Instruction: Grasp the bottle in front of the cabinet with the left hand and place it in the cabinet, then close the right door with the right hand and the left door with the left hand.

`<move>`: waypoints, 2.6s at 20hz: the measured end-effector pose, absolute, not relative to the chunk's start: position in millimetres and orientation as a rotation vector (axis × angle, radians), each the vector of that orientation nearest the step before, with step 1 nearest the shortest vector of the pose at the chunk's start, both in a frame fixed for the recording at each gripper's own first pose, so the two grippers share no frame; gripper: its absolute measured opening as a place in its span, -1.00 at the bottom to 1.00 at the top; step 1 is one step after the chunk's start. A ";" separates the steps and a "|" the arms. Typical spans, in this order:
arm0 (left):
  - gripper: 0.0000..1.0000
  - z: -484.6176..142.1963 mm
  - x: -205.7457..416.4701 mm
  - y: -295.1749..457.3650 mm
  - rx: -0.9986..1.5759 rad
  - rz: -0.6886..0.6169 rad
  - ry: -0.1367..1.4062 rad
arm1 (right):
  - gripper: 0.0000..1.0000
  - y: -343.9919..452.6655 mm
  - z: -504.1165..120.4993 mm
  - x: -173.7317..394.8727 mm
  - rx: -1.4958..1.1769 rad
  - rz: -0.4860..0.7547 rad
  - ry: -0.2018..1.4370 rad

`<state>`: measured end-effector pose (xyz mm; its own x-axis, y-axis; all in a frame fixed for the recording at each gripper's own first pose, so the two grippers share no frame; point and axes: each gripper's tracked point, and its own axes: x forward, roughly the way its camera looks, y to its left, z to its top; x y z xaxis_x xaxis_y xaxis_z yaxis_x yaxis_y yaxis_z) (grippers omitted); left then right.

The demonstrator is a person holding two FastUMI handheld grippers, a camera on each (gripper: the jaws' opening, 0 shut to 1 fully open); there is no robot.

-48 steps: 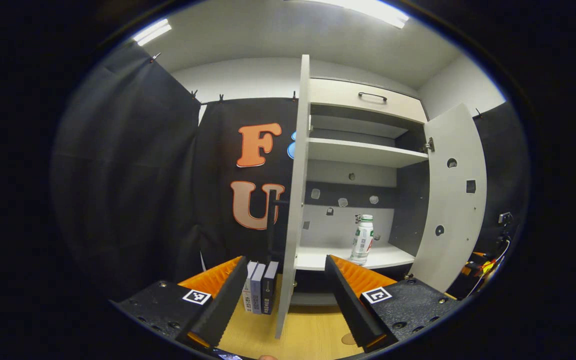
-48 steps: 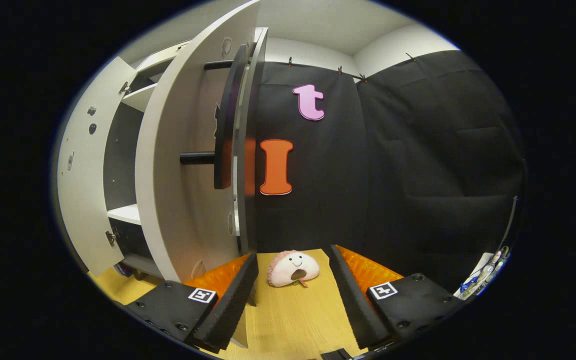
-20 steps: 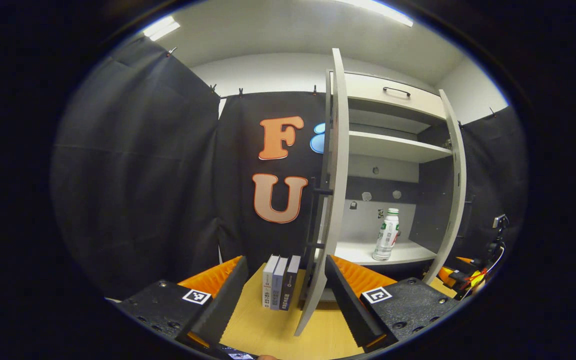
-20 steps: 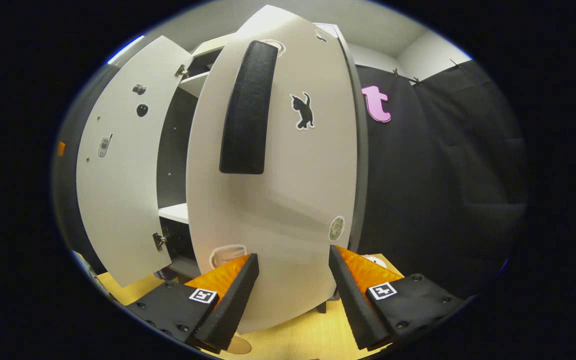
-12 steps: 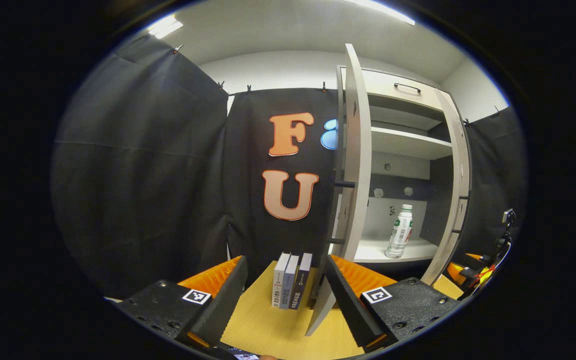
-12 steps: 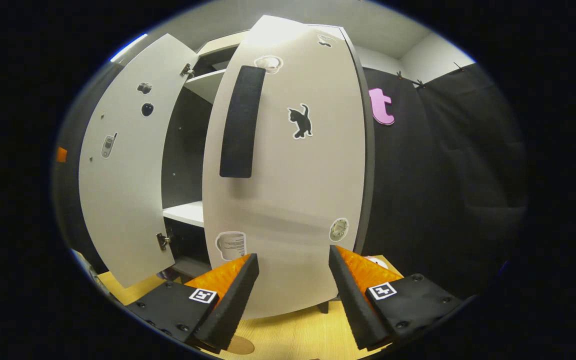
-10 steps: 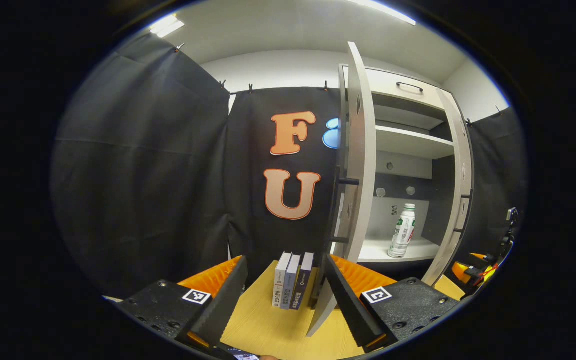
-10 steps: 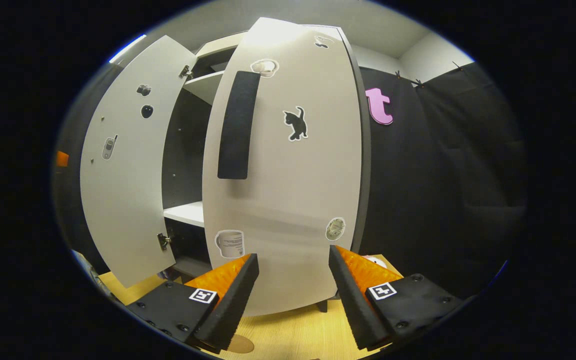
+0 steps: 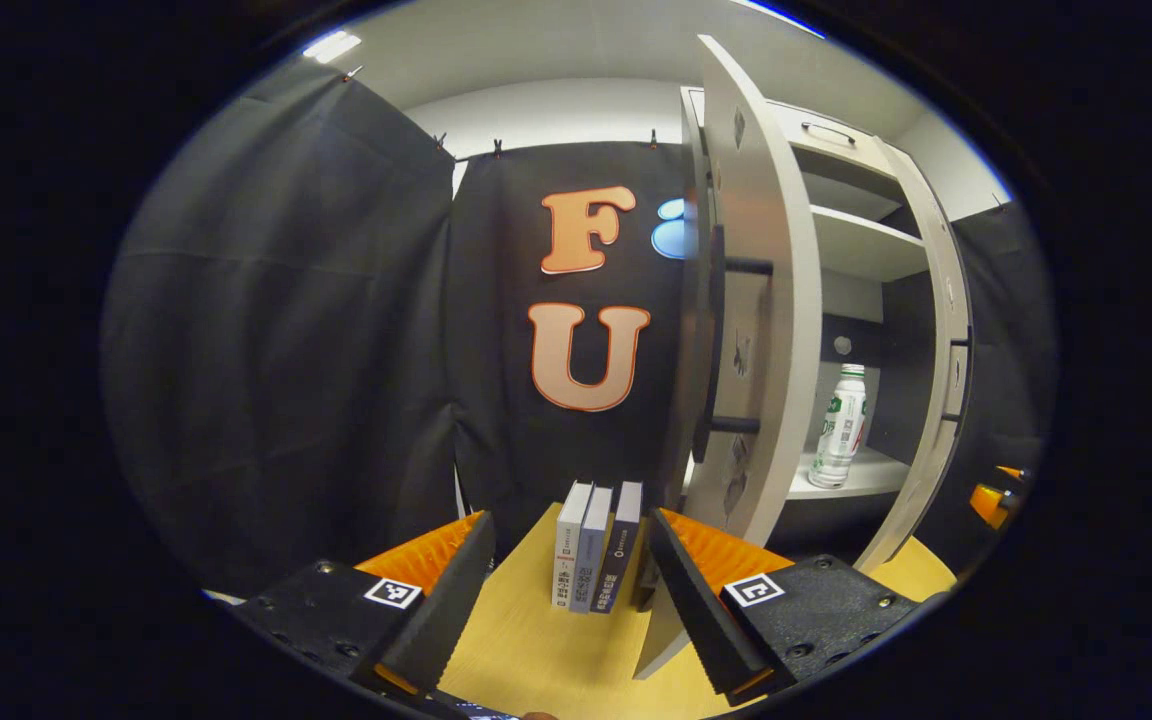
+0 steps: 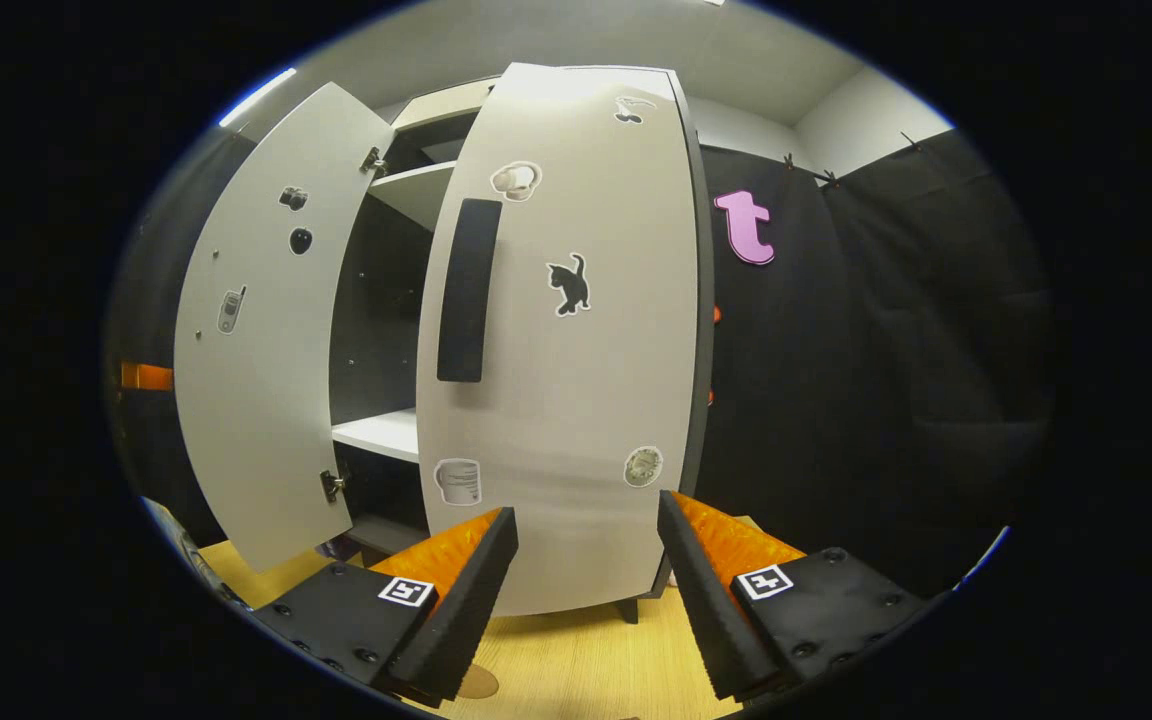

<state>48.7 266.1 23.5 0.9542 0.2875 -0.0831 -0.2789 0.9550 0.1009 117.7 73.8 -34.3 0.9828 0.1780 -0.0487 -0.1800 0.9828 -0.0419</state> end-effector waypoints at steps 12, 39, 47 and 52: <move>0.86 -17.5 75.3 259.1 0.201 0.283 0.136 | 0.88 40.4 -33.7 104.3 -0.048 0.121 0.041; 0.86 -54.9 110.3 130.8 0.077 0.078 0.149 | 0.89 7.9 -21.8 88.3 -0.036 0.066 0.001; 0.86 -63.9 141.6 97.8 0.071 0.043 0.149 | 0.89 -1.8 -25.4 85.2 -0.051 0.046 0.003; 0.87 -71.2 178.0 68.3 0.083 0.024 0.145 | 0.89 -18.7 -25.6 80.0 -0.061 0.017 0.005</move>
